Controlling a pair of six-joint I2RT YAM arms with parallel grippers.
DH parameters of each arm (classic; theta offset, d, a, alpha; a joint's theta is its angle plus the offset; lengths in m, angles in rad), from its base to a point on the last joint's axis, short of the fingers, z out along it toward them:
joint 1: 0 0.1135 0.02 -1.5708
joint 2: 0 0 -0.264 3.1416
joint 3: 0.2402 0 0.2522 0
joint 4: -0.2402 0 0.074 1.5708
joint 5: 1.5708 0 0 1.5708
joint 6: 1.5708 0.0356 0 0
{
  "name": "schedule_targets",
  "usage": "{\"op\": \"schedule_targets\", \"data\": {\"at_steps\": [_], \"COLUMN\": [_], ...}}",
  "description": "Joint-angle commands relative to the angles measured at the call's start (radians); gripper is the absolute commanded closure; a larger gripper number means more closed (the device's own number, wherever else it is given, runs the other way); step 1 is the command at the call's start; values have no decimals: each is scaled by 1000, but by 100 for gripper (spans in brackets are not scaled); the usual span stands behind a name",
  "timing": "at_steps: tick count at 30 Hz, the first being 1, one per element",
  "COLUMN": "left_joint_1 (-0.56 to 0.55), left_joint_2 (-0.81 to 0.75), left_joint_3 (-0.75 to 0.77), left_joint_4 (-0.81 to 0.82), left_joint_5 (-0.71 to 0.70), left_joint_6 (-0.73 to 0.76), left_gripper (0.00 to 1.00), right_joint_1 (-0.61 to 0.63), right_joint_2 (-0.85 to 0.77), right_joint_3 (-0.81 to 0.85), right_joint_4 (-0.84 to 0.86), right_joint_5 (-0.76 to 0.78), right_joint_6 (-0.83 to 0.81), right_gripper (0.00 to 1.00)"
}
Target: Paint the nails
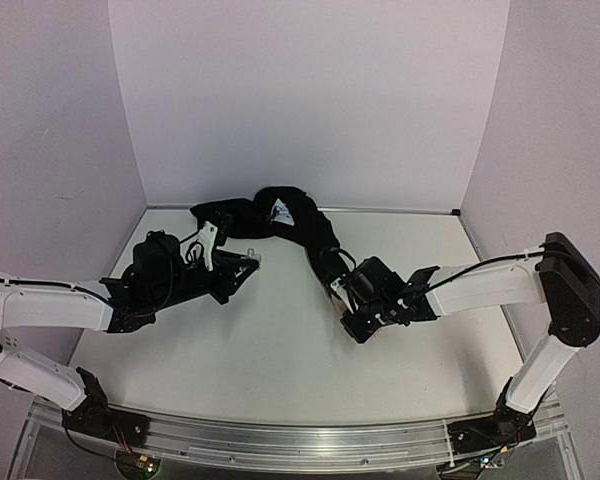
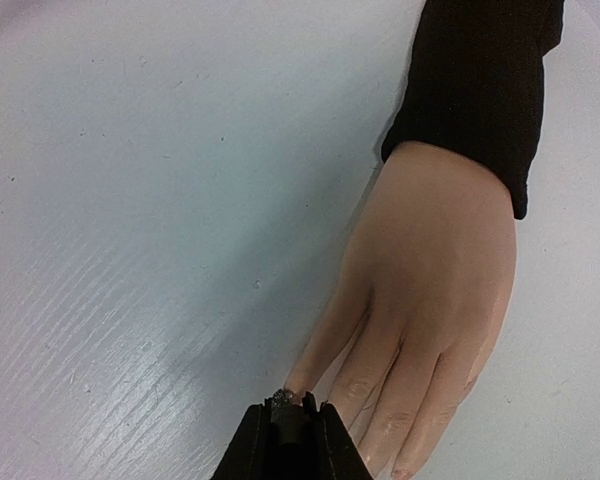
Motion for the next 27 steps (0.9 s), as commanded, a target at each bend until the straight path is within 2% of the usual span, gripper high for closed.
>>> {"op": "schedule_targets", "data": {"at_steps": [1, 27], "left_joint_1": [-1, -1], "left_joint_2": [-30, -37], "left_joint_3": [0, -2], "left_joint_4": [27, 26], "left_joint_5": [0, 7], "left_joint_6": [-1, -10], "left_gripper": [100, 100], "right_joint_1": [5, 5], "right_joint_2": [-21, -72], "right_joint_3": [-7, -31], "right_joint_4": [2, -16], "right_joint_5": [9, -13], "right_joint_6": [14, 14], "right_gripper": [100, 100]}}
